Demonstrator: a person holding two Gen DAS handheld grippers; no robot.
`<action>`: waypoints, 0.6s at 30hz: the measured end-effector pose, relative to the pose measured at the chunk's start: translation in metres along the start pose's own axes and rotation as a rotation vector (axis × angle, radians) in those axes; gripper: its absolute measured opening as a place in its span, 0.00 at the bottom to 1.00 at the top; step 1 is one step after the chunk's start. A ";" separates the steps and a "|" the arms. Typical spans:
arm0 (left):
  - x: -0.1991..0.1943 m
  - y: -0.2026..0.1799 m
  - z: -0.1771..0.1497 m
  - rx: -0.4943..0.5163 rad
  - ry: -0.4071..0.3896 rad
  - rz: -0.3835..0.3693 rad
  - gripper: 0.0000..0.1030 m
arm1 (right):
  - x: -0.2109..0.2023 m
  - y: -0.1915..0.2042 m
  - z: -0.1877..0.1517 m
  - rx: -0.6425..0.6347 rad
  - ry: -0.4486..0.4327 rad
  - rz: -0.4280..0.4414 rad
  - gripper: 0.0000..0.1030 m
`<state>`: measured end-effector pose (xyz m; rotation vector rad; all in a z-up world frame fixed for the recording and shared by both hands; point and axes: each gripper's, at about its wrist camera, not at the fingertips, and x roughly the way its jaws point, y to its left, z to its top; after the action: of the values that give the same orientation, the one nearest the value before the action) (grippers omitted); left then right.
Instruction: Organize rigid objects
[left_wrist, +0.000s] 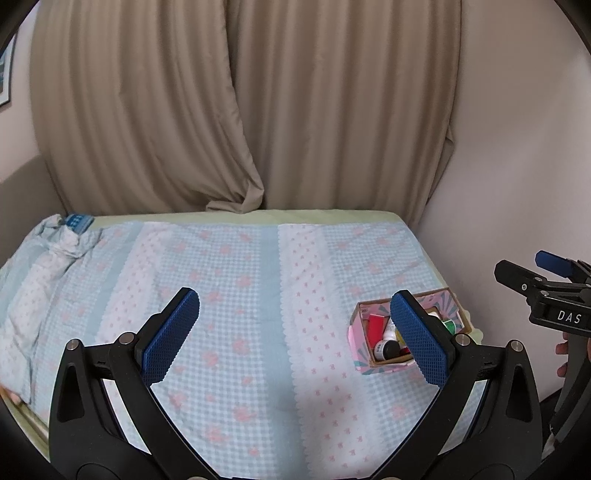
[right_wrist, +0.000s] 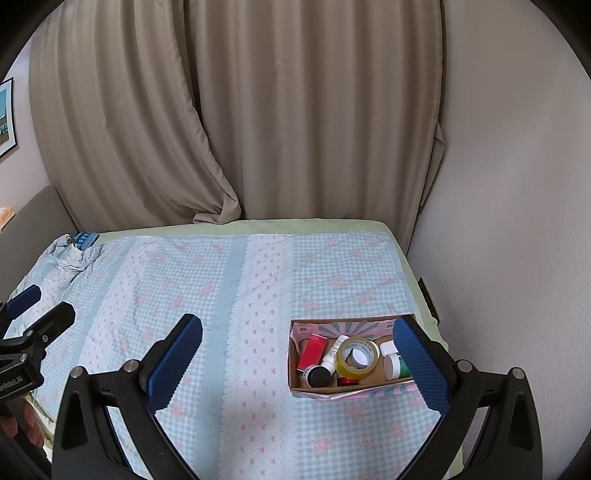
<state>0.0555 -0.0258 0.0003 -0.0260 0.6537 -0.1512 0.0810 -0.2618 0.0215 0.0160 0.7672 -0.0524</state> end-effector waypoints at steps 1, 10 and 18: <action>0.000 0.000 0.000 0.000 0.000 -0.002 1.00 | 0.000 0.000 0.000 0.001 -0.001 -0.001 1.00; -0.004 -0.001 -0.001 -0.003 -0.035 0.041 1.00 | 0.002 -0.002 0.002 0.000 -0.006 -0.005 1.00; -0.003 0.011 -0.002 -0.036 -0.047 0.069 1.00 | 0.006 0.002 0.003 -0.004 -0.010 -0.014 1.00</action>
<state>0.0536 -0.0140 -0.0007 -0.0420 0.6097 -0.0721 0.0877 -0.2601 0.0193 0.0067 0.7571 -0.0637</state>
